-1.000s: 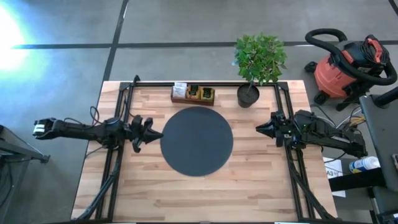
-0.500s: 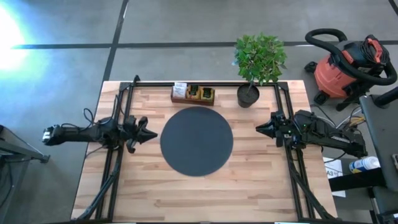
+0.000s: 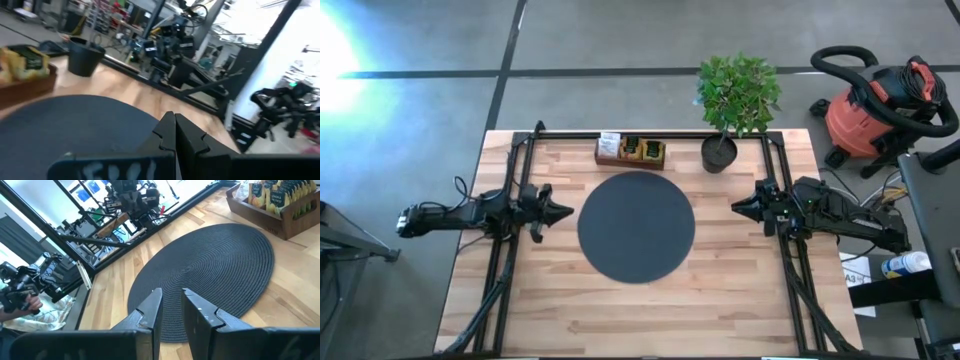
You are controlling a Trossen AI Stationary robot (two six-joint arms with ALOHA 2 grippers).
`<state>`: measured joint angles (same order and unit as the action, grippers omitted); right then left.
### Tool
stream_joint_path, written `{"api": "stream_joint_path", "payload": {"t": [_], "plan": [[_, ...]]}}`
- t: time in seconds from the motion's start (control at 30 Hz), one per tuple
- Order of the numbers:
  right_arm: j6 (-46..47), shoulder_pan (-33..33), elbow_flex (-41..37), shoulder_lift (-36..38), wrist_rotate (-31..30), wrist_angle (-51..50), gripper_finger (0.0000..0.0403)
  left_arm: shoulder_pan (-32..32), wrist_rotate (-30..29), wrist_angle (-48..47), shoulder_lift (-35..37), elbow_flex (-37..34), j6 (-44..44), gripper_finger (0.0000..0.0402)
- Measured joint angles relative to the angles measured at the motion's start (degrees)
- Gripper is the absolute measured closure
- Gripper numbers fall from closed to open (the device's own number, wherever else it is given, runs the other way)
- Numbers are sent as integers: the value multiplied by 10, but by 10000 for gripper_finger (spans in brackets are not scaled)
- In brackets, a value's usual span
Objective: Pick & Place Tea
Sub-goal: Return to Home Position
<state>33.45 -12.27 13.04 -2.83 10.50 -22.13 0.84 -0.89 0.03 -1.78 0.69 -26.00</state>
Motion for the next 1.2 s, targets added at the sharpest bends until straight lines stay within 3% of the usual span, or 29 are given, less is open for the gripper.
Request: {"api": "stream_joint_path", "payload": {"t": [0.13, 1.07, 1.2], "plan": [[0, 0, 0, 0, 0, 0, 335, 0, -28, -5, -2, 3, 5, 401], [0, 0, 0, 0, 0, 0, 335, -2, -31, 3, 18, 0, 3, 401], [0, 0, 0, 0, 0, 0, 335, -2, -27, 3, 18, -3, 61, 401]]}}
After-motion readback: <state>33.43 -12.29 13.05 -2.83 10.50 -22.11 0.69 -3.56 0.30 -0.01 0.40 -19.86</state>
